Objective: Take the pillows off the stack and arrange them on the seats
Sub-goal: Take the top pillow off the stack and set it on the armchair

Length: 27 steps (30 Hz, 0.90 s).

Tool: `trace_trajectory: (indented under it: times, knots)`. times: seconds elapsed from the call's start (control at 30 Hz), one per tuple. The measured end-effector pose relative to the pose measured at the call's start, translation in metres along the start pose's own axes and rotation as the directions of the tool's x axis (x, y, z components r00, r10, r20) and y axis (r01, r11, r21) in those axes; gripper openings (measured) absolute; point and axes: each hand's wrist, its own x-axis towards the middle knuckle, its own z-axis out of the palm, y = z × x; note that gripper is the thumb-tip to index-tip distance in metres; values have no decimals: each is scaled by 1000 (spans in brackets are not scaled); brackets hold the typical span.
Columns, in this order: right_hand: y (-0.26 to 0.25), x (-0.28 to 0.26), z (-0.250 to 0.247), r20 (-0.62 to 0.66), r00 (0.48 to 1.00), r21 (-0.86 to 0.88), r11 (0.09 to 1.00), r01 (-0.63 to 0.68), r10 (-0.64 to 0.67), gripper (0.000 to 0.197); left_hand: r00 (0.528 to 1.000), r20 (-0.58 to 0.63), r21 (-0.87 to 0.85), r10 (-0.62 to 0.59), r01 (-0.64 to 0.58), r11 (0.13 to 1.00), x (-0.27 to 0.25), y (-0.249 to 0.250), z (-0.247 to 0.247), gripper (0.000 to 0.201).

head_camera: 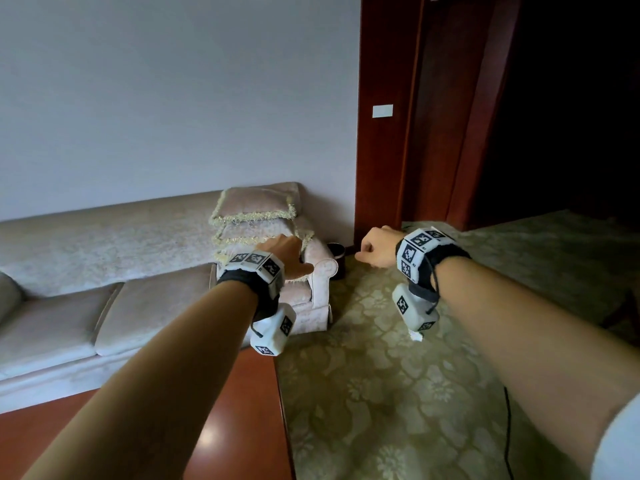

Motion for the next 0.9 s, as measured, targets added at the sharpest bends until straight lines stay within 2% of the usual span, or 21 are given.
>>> trace_trajectory:
  times: [0.27, 0.5, 0.67, 0.8, 0.9]
  knots:
    - [54, 38, -4, 25, 999, 8, 999, 47, -48, 42, 994, 71, 7, -84, 83, 996, 55, 33, 8, 45]
    - [85, 103, 2, 8, 997, 3, 997, 73, -73, 28, 994, 92, 19, -57, 55, 998, 138, 37, 28, 45]
    - [104, 182, -24, 98, 993, -108, 991, 76, -66, 30, 999, 44, -14, -3, 3, 1000, 219, 26, 35, 34]
    - [95, 262, -61, 35, 997, -109, 991, 76, -72, 29, 1000, 0, -36, -30, 30, 999, 290, -11, 22, 37]
    - [85, 316, -64, 25, 996, -123, 988, 93, -91, 25, 998, -5, -21, -65, 65, 998, 336, -41, 14, 34]
